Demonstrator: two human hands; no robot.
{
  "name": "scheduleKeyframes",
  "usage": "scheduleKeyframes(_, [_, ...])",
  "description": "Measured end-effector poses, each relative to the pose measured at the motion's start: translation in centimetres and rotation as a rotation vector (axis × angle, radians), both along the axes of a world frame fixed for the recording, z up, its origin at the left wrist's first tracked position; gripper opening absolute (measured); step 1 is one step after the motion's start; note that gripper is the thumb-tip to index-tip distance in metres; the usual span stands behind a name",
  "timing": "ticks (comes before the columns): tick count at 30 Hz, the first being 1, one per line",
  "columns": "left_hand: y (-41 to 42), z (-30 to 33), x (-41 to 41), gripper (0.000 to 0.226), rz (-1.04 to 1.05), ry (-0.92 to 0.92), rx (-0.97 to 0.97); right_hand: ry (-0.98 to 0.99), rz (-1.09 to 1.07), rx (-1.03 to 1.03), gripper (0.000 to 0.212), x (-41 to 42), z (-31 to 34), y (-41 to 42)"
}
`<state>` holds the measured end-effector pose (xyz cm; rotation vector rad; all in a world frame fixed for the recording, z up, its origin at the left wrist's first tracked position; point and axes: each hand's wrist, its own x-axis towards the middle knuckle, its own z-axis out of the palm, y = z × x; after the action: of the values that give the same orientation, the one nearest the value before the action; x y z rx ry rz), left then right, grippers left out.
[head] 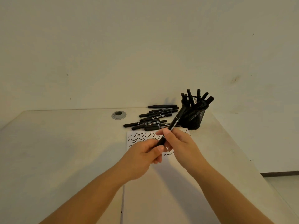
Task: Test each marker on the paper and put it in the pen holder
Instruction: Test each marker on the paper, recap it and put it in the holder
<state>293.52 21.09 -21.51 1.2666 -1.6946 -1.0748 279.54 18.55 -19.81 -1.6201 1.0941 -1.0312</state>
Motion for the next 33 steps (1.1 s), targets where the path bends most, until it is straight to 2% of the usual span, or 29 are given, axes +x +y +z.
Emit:
scheduleKeyframes(4, [1.3, -0.1, 0.4, 0.024, -0.011, -0.002, 0.003, -0.057, 0.032, 0.05, 0.027, 0.4, -0.4, 1.1])
scheduleKeyframes(9, [2.5, -0.4, 0.4, 0.029, 0.122, -0.117, -0.109, -0.061, -0.101, 0.079, 0.029, 1.4, -1.2, 1.7])
scheduleKeyframes(13, [3.1, -0.1, 0.2, 0.029, 0.265, -0.343, -0.246, -0.135, -0.21, 0.173, 0.029, 2.4, -1.7, 1.9])
scheduleKeyframes(17, [3.2, 0.6, 0.3, 0.023, 0.338, -0.535, -0.325, -0.194, -0.272, 0.162, 0.03, 3.2, -1.9, 2.2])
scheduleKeyframes(20, [3.4, 0.8, 0.8, 0.012, 0.369, -0.863, -0.581, -0.284, -0.388, 0.208, 0.033, 3.2, -1.6, 1.7])
scheduleKeyframes(22, [4.0, 0.5, 1.5, 0.019, 0.359, -0.965, -0.719, -0.437, -0.547, 0.272, 0.032, 1.6, -0.7, 0.4])
scheduleKeyframes(24, [4.4, -0.2, 2.4, 0.027, 0.342, -0.93, -0.693, -0.419, -0.598, 0.187, 0.03, -0.8, -0.3, -0.4])
scheduleKeyframes(26, [4.4, -0.7, 3.1, 0.029, 0.35, -0.85, -0.571, -0.235, -0.486, 0.079, 0.027, -1.9, -0.7, -0.5])
scheduleKeyframes(28, [3.4, -1.4, 3.6, 0.027, 0.369, -0.762, -0.49, -0.122, -0.363, 0.079, 0.023, -1.6, -1.7, -0.2])
scheduleKeyframes(31, [2.1, -2.4, 3.6, 0.027, 0.337, -0.699, -0.457, -0.096, -0.262, 0.103, 0.006, -1.3, -3.3, 0.4])
scheduleKeyframes(33, [1.8, -3.1, 3.5, 0.026, 0.313, -0.714, -0.448, -0.076, -0.251, 0.084, 0.01, -1.6, -4.3, 0.7])
